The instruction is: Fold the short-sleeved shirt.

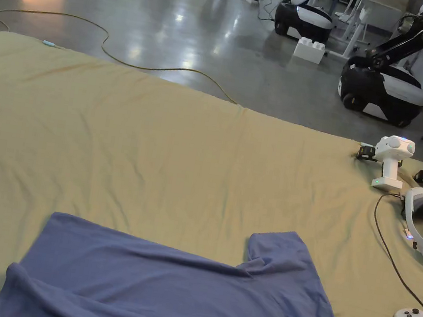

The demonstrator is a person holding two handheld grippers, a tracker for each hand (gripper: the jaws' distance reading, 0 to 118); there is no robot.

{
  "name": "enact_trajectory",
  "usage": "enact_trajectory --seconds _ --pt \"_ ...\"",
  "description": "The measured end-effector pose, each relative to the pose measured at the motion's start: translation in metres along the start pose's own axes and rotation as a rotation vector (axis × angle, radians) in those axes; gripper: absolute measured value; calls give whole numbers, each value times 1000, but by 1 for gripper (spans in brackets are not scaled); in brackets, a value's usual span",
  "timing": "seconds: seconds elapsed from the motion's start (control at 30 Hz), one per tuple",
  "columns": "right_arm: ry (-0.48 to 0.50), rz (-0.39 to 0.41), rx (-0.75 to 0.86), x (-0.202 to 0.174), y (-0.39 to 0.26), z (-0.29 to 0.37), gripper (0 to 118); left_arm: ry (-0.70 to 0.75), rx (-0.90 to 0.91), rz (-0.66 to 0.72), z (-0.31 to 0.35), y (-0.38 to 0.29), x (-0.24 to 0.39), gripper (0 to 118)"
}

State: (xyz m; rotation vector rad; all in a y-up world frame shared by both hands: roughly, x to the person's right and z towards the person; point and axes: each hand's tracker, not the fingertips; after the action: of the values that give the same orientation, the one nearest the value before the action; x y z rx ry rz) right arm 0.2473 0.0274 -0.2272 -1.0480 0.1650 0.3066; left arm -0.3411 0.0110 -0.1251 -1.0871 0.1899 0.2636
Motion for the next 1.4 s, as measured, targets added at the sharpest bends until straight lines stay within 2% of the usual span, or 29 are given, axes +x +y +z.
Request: enact_trajectory --seconds 0.03,0.07,0.1,0.13,0.23,0.3,0.43,0.63,0.7,0.77,0.8,0.83,0.87,0.9,0.93,0.97,1.0,1.03,1.1,1.2,1.4 --pt "-5 2 10 -1 1 0 19 1 1 0 0 2 1 8" --pt "-11 3 10 -3 3 2 37 2 0 0 0 5 2 10" --pt "-36 6 -4 -5 7 6 59 4 0 0 6 8 7 16" --pt "-87 11 -1 -5 11 12 65 8 3 0 9 10 8 28" --pt "-75 -32 136 -3 26 40 66 20 96 -23 24 21 16 36" --pt "-74 -69 223 -4 43 57 72 -9 166 -18 34 32 23 42" --pt "-33 -140 501 -15 79 88 73 -36 346 -63 57 61 51 42" --pt "-44 -175 814 -52 128 110 73 -54 627 -104 90 100 106 42" --pt "-54 -189 874 -64 139 115 73 -40 708 -113 100 108 121 42" --pt "-54 -200 933 -76 145 119 69 -25 787 -126 112 113 136 42" --pt "-47 -201 951 -80 147 120 65 -18 819 -129 117 114 141 41" --pt "-49 -203 972 -85 148 122 55 -15 857 -131 121 115 146 37" --pt "-44 -201 989 -88 149 123 40 -17 885 -133 124 116 148 31" --pt "-49 -197 993 -92 150 124 18 -18 904 -143 124 119 149 22" --pt "-58 -188 993 -96 152 124 5 -2 906 -146 126 119 153 17" --pt "-77 -181 1003 -99 152 124 2 5 913 -149 128 120 155 13" --pt "-93 -178 1016 -101 150 125 0 3 919 -154 129 120 156 2" --pt "-75 -169 1020 -100 151 126 0 -7 924 -164 127 121 154 0" --pt "-39 -151 1035 -100 151 127 0 1 950 -184 128 117 154 0" --pt "-56 -118 1041 -105 153 129 0 -1 944 -208 125 115 151 0" --pt "-29 -136 992 -102 162 117 0 32 687 -134 78 147 106 0"
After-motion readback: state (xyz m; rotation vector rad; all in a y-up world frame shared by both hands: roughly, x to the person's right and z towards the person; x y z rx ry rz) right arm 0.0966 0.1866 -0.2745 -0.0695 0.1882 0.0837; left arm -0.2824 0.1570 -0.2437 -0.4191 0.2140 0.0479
